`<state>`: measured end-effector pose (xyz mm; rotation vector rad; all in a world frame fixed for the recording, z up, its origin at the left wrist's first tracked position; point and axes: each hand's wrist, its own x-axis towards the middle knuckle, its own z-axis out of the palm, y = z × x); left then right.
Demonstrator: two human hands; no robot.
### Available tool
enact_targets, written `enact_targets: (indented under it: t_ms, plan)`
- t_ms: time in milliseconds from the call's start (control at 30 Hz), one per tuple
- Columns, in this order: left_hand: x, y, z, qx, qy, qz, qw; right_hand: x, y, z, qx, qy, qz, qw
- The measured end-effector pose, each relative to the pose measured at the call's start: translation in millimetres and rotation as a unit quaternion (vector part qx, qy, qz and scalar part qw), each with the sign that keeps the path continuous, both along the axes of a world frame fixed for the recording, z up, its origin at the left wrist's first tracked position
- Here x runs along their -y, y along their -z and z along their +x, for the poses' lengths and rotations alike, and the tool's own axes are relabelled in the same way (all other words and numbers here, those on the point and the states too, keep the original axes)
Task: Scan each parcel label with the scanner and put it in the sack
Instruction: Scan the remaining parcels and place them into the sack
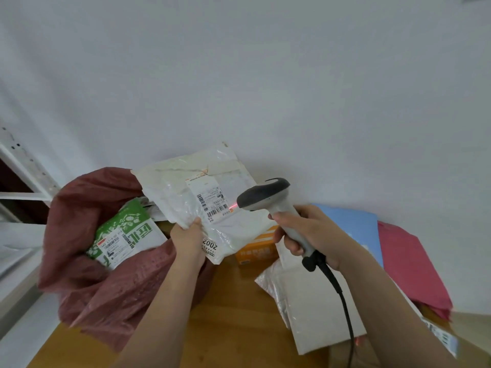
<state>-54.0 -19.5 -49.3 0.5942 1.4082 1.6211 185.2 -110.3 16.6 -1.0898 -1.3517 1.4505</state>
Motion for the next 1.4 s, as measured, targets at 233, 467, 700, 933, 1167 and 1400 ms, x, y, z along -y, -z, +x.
enact_targets:
  t_ms: [233,467,700,933,1167,1400]
  plan:
    - [4,-3,2,0.011,-0.009,-0.006,1.0,10,-15,11,-0.024,-0.012,-0.013,1.0]
    - [12,0,-2,0.02,-0.029,-0.008,0.999,26,-31,18,-0.024,-0.024,-0.019,0.999]
    - [17,2,-14,0.023,-0.043,-0.015,0.999,38,-47,12,0.0,-0.044,-0.026,0.999]
    - [19,-3,-42,0.037,-0.068,-0.003,0.997,35,-57,-9,0.02,-0.061,-0.022,0.998]
    - [16,-14,-84,0.034,-0.119,0.023,0.992,21,-57,-60,-0.049,-0.048,0.028,0.997]
    - [-3,-23,-139,0.009,-0.216,-0.028,0.976,-4,-47,-101,-0.076,0.028,-0.042,0.996]
